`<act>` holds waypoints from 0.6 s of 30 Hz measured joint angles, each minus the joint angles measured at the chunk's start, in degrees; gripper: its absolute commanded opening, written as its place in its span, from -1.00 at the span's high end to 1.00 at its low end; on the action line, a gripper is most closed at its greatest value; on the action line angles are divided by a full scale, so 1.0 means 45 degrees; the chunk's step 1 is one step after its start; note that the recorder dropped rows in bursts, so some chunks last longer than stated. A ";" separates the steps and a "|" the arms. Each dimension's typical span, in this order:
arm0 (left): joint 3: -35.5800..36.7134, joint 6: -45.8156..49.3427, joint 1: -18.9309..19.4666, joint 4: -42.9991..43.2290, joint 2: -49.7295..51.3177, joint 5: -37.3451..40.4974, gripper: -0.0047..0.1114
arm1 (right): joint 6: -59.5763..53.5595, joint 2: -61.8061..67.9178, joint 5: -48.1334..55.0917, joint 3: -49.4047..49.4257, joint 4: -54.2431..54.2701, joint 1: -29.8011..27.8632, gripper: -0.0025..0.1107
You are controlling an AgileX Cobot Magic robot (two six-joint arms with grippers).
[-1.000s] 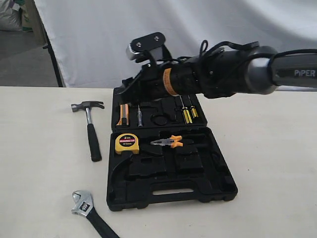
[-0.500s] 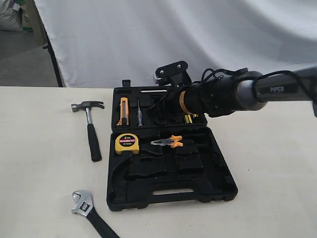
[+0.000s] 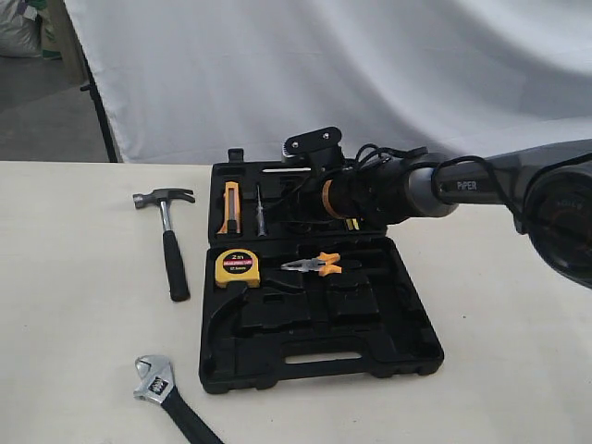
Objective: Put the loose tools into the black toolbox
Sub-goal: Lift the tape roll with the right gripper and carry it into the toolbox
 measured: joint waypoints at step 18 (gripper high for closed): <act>0.0000 0.0000 0.0000 0.0000 0.0000 0.0000 0.91 | 0.0267 0.0111 -0.0023 -0.0021 0.0000 0.0070 -0.40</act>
